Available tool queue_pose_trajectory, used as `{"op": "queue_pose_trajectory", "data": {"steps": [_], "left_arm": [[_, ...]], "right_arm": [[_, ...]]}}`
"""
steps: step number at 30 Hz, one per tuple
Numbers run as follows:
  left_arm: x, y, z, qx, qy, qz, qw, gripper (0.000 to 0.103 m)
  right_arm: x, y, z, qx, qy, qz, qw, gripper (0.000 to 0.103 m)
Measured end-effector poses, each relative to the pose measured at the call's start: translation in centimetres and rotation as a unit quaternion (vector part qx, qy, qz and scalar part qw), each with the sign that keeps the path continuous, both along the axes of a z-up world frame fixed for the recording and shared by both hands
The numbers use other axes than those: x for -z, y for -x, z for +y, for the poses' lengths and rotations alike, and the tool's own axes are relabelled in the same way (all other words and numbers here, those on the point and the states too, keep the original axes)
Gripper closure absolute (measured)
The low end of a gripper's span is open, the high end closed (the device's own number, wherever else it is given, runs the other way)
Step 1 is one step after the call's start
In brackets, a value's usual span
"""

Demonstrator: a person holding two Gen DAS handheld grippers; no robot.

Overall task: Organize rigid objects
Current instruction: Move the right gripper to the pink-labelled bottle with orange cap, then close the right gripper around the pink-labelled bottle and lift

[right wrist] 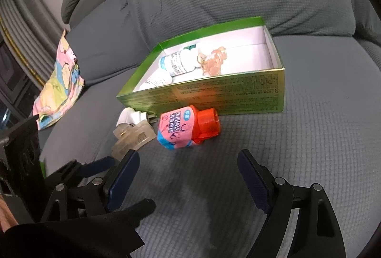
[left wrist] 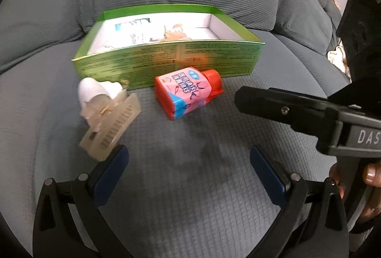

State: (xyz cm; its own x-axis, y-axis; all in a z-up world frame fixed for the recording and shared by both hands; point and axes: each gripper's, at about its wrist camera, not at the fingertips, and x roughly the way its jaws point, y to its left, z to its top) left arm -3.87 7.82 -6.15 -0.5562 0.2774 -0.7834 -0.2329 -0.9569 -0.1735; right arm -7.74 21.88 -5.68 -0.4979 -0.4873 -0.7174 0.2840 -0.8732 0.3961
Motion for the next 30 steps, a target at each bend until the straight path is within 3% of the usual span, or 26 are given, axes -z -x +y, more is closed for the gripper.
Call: {"op": "queue_pose_trajectory", "data": {"steps": [19,25,27,30], "left_arm": [[2.1,4.6,-0.1,0.019,-0.072,-0.026,0.9969,0.004],[1.8,5.4,0.4,0.028,-0.074,-0.022,0.9966,0.012],[2.2,5.7,0.4,0.025,-0.087,-0.036,0.9953,0.028],[2.5,6.0,0.5,0.012,-0.082,-0.039,0.9958,0.034]], "right_arm": [[3.4,5.1,-0.4,-0.033,0.020,-0.017,0.999,0.018],[3.9,6.7,-0.5,-0.045,0.051,-0.032,0.997,0.018],[4.0,6.9,-0.6,-0.050,0.063,-0.034,0.996,0.018],[4.2,7.1,-1.0,-0.056,0.061,-0.036,0.996,0.018]]}}
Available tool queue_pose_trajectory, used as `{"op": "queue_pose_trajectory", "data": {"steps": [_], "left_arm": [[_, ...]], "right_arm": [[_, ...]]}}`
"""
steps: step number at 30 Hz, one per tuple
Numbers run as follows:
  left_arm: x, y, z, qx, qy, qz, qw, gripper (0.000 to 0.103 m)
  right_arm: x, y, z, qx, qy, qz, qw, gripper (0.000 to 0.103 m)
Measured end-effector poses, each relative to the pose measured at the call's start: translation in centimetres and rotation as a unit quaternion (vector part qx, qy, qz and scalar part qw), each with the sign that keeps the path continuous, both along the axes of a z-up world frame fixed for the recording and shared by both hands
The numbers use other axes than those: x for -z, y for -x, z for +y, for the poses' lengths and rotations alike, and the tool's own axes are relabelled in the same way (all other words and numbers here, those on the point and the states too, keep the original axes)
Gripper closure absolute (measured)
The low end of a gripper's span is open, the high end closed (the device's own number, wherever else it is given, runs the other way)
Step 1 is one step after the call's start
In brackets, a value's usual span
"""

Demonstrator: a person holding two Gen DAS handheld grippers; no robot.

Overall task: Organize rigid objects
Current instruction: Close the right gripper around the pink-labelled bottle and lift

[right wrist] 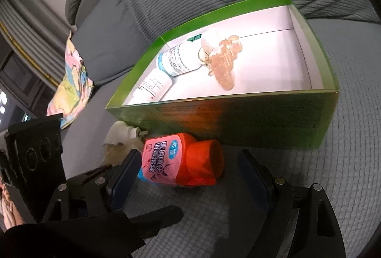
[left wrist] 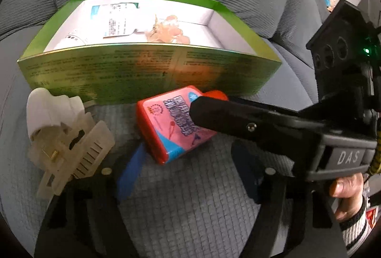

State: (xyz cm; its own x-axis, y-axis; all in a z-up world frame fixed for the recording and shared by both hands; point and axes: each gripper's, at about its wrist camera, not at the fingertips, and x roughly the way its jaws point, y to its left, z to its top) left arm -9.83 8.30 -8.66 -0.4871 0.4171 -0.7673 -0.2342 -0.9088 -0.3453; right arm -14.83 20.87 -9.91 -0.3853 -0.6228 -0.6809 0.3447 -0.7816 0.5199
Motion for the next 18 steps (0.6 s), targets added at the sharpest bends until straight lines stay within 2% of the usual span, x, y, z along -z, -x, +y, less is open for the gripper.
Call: {"op": "queue_pose_trajectory", "data": {"steps": [4,11,18], "left_arm": [[0.0,0.1,0.3,-0.003,0.008,0.001,1.0000,0.037],[0.0,-0.4,0.4,-0.005,0.038,0.001,0.9992,0.047],[-0.5,-1.9,0.7,0.004,0.051,0.016,0.9986,0.048]], "right_arm": [[0.7,0.1,-0.4,-0.015,0.003,-0.010,1.000,0.041],[0.7,0.1,-0.4,-0.017,0.000,-0.001,1.000,0.046],[-0.3,-1.6,-0.7,-0.005,-0.021,0.020,1.000,0.048]]}}
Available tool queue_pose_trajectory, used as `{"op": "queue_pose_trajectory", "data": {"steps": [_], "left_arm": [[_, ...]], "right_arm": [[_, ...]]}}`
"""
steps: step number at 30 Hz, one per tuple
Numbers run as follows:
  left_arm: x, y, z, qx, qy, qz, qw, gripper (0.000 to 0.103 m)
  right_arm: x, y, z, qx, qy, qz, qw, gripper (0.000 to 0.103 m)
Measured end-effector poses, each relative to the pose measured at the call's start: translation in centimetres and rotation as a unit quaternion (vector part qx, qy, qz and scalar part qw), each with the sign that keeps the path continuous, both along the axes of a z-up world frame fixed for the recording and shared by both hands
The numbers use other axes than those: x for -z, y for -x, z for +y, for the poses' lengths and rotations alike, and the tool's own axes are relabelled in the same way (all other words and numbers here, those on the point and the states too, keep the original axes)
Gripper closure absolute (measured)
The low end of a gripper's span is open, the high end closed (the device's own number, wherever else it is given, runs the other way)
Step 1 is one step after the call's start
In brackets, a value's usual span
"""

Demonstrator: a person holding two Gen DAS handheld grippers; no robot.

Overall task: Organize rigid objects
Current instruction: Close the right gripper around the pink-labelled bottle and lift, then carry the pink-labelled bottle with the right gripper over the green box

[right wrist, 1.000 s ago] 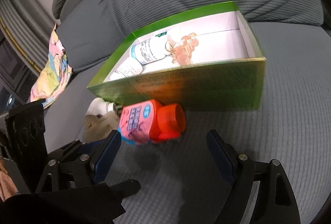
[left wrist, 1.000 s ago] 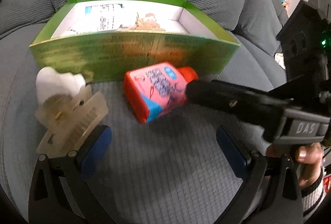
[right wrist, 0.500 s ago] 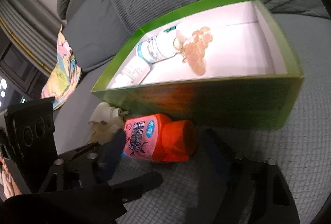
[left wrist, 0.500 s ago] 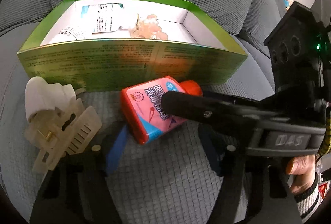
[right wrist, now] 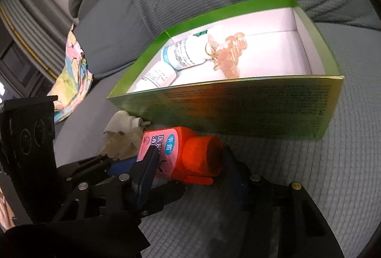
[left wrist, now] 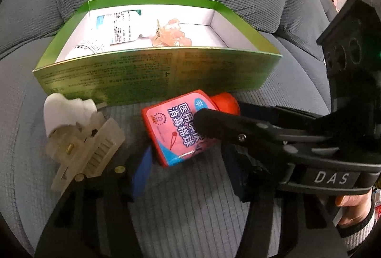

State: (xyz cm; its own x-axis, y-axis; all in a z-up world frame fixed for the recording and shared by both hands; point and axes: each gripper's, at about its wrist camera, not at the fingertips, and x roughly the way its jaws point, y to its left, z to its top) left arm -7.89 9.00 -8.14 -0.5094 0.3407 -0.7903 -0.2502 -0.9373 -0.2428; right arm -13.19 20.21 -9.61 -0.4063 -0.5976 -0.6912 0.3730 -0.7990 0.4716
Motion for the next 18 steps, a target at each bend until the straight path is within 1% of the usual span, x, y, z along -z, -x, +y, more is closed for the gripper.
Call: {"op": "queue_pose_trajectory", "data": {"steps": [3,10,14,18], "left_arm": [[-0.4,-1.4,0.1,0.004,0.009,0.011,0.9999,0.047],[-1.8,-4.1,0.0,0.001,0.007,0.038,0.9992,0.047],[-3.4,-5.4,-0.1,-0.001,0.015,0.065,0.9977,0.047],[-5.5,-6.3,-0.6,-0.003,0.018,0.095,0.9953,0.047]], "right_arm": [[-0.5,-1.0,-0.1,0.001,-0.005,0.007,1.000,0.049],[-2.5,-4.2,-0.3,0.003,-0.005,0.029,1.000,0.049],[-4.1,-5.8,-0.7,0.005,-0.004,0.049,0.999,0.049],[-6.3,-7.0,-1.2,0.007,-0.001,0.078,0.997,0.049]]}}
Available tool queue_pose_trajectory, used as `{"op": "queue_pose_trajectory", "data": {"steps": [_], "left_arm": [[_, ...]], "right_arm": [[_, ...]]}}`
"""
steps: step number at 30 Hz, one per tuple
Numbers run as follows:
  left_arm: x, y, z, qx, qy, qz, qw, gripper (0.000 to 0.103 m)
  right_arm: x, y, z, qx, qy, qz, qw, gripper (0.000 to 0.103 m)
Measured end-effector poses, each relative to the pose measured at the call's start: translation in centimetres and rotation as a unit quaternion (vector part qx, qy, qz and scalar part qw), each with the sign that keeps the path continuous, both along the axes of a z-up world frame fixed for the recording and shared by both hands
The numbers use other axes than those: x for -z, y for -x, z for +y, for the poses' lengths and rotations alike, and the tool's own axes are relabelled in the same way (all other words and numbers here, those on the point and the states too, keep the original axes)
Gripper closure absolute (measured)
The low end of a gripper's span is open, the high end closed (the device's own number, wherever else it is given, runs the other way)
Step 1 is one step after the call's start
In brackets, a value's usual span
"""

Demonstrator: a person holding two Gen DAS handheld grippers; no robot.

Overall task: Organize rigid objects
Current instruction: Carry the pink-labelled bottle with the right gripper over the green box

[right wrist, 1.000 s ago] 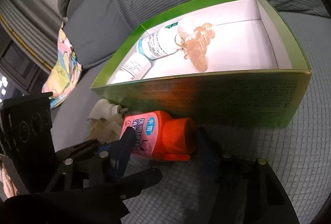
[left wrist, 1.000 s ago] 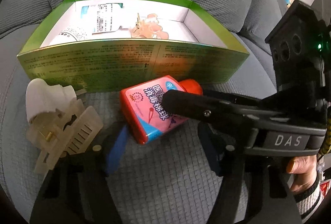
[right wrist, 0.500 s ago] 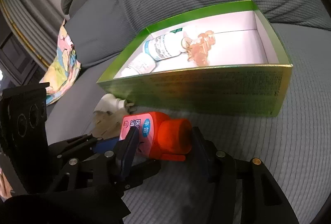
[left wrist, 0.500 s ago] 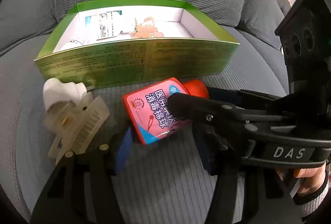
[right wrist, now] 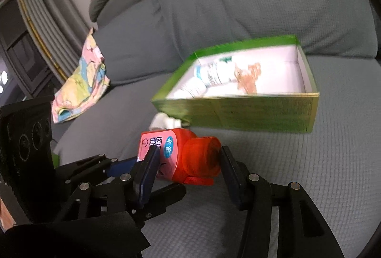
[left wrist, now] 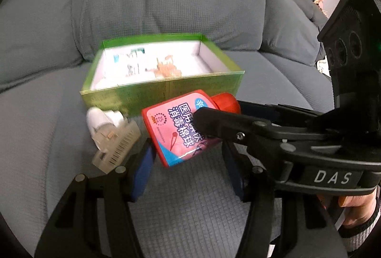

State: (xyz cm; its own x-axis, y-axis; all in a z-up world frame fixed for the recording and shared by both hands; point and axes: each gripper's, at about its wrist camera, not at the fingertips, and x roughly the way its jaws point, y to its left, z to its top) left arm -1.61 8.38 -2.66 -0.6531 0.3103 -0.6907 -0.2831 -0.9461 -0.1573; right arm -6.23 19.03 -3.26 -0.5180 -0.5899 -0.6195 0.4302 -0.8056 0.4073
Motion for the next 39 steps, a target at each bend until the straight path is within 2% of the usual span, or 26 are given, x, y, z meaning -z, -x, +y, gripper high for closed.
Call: {"op": "queue_pose_trajectory", "data": {"steps": [10,17,27,39], "left_arm": [[-5.6,-0.3,-1.3,-0.010,0.013,0.062,0.9980,0.047],[-8.6,0.6,-2.5,-0.017,0.009,0.084,0.9963,0.047],[-11.0,2.5,-3.3,-0.023,0.011,0.105,0.9941,0.047],[-11.5,6.6,-2.8,-0.015,0.019,0.106,0.9941,0.047]], "right_arm": [[-6.4,-0.7,-1.7,-0.011,0.006,0.065,0.998,0.049],[-10.0,-0.1,-2.9,-0.017,0.009,0.101,0.995,0.049],[-13.0,1.5,-3.8,-0.024,0.009,0.129,0.991,0.049],[-14.0,5.6,-3.9,-0.018,0.007,0.135,0.991,0.049]]}}
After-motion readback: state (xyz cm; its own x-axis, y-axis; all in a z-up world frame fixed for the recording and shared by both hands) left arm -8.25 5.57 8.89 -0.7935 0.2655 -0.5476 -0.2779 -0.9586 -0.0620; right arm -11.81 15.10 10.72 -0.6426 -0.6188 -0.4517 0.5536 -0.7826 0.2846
